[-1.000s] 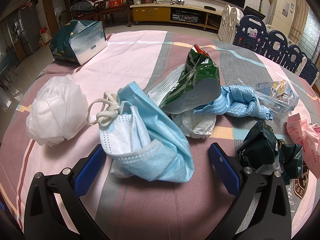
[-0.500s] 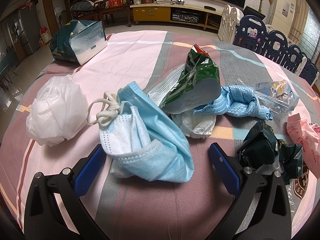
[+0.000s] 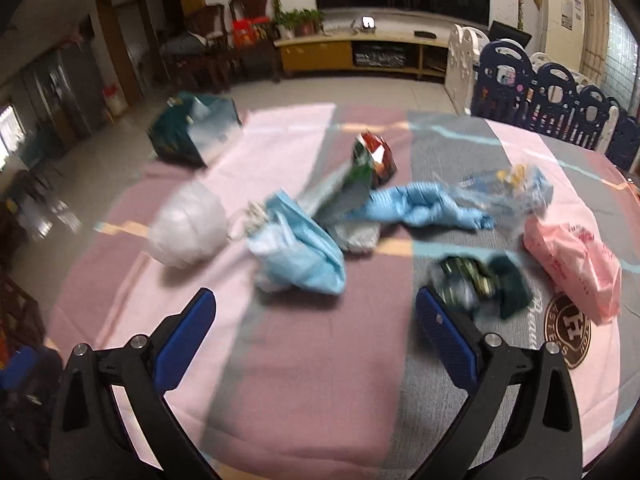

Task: Collect trash
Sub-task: 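Grasp the blue face mask with the left tool while the right tool grasps the dark green wrapper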

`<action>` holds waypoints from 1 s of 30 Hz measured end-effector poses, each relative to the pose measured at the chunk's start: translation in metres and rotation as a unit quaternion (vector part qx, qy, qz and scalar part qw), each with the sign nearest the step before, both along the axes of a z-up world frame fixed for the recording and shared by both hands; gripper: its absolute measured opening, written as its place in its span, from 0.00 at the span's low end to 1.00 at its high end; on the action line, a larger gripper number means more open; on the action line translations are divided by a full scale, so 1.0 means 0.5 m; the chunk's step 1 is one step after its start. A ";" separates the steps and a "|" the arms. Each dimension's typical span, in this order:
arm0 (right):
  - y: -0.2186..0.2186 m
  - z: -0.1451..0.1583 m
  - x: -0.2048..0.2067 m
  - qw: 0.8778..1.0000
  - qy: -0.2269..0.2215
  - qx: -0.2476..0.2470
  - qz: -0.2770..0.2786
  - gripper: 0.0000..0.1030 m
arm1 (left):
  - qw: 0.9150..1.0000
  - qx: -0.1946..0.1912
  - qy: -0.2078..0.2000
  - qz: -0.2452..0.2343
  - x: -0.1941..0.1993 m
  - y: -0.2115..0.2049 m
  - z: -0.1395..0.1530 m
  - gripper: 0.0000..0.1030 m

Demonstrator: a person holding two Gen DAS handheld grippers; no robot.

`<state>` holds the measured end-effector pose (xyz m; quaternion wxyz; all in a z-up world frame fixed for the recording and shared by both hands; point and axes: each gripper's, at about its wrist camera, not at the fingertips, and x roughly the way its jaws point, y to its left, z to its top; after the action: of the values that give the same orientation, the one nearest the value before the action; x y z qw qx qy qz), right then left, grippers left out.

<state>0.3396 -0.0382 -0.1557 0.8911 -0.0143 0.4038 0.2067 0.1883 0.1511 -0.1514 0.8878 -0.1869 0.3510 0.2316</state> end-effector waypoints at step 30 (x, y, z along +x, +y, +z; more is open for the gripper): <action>-0.181 0.048 -0.016 0.997 0.034 0.018 -0.066 0.81 | 0.992 -0.058 0.034 -0.105 0.058 -0.047 -0.037 0.94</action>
<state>0.3315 -0.1289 -0.1317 0.8888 0.0349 0.4298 0.1551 0.2173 0.1275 -0.1697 0.8823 -0.1920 0.4119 0.1223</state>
